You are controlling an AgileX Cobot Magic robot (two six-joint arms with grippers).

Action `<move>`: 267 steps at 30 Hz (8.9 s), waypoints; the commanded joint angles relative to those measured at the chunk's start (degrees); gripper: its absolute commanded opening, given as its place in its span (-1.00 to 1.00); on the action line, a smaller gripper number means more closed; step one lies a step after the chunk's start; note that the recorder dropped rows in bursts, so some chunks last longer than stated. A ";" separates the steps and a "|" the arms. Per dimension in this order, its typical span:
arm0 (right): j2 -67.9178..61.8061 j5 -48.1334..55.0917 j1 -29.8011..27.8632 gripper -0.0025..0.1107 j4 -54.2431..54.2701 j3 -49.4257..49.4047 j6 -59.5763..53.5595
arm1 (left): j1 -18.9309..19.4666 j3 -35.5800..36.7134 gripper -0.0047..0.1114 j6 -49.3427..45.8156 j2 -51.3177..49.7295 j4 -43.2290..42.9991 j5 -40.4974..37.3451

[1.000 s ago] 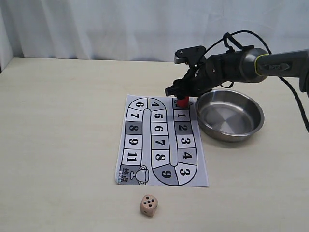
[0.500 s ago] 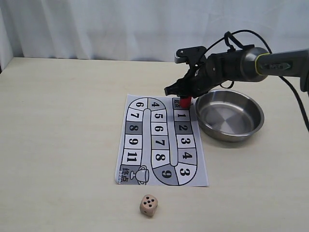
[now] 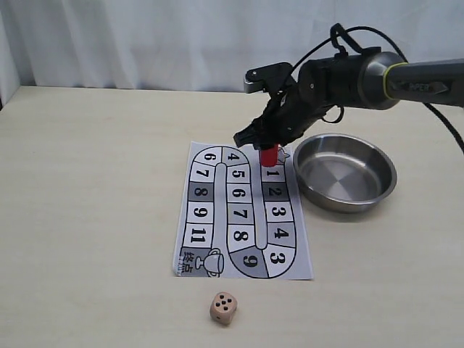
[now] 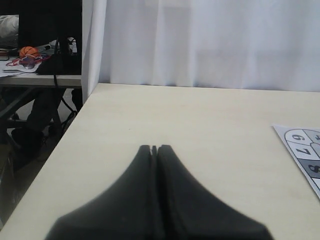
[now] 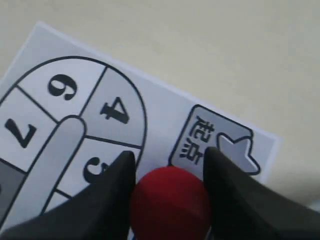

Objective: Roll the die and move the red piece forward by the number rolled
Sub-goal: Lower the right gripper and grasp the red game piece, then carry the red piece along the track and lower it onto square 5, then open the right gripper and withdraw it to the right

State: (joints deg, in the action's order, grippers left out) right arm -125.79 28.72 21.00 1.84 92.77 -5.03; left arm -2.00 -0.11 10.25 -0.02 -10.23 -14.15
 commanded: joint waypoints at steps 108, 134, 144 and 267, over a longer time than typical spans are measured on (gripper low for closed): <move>11.22 -16.45 4.44 -0.88 1.99 -29.84 -0.10 | 0.00 0.11 -0.92 0.15 0.02 0.21 0.74; 17.30 -24.42 4.44 -0.88 2.67 -40.81 -0.10 | 0.00 0.11 -0.92 0.15 0.02 0.21 0.74; 18.49 -24.12 4.44 -0.88 3.36 -40.81 -0.10 | 0.00 0.11 -0.92 0.15 0.02 0.21 0.74; 35.88 10.80 -22.44 -0.86 -1.40 -32.82 5.03 | 0.00 0.11 -0.92 0.15 0.02 0.21 0.76</move>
State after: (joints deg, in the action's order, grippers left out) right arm -92.89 39.12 -1.13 0.93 59.50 -0.33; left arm -2.00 -0.11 10.25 -0.02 -10.23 -14.15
